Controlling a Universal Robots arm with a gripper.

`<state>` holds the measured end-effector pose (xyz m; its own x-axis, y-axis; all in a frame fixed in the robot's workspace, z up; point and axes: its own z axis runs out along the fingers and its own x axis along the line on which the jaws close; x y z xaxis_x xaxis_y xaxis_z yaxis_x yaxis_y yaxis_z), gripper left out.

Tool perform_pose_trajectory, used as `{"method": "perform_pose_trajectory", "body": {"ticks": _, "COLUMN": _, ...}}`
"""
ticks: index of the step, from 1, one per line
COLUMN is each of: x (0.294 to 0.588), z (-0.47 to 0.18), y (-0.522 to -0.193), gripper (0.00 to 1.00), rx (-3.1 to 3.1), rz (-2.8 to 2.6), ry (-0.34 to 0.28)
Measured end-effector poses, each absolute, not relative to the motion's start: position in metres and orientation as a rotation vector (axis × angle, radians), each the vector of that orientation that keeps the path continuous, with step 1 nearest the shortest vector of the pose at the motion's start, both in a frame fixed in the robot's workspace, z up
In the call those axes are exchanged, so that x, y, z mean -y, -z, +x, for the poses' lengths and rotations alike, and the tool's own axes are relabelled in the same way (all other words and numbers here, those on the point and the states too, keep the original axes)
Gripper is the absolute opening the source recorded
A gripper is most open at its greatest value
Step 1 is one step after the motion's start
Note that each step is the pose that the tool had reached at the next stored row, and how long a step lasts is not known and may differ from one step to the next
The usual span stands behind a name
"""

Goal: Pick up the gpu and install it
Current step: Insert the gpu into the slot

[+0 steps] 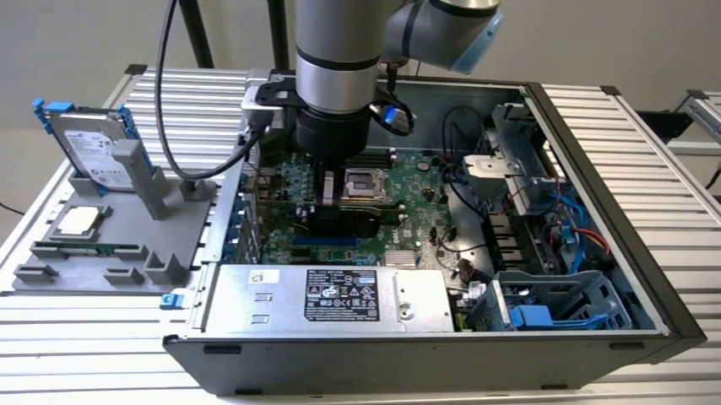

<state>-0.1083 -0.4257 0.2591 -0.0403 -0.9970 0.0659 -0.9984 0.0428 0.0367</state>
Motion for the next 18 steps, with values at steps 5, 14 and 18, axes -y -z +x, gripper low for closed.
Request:
{"method": "perform_pose_trajectory", "body": {"ticks": 5, "x": 0.4257, "z": -0.1064, "y": -0.2591, "gripper": 0.00, "rx": 2.214, "rz": 2.124, "ry": -0.029}}
{"method": "perform_pose_trajectory", "body": {"ticks": 14, "x": 0.4265, "z": -0.1063, "y": -0.2589, "gripper": 0.00, "rx": 2.207, "rz": 2.132, "ry": -0.030}}
{"method": "perform_pose_trajectory", "body": {"ticks": 18, "x": 0.4266, "z": -0.1063, "y": -0.2590, "gripper": 0.00, "rx": 2.205, "rz": 2.134, "ry": -0.030}}
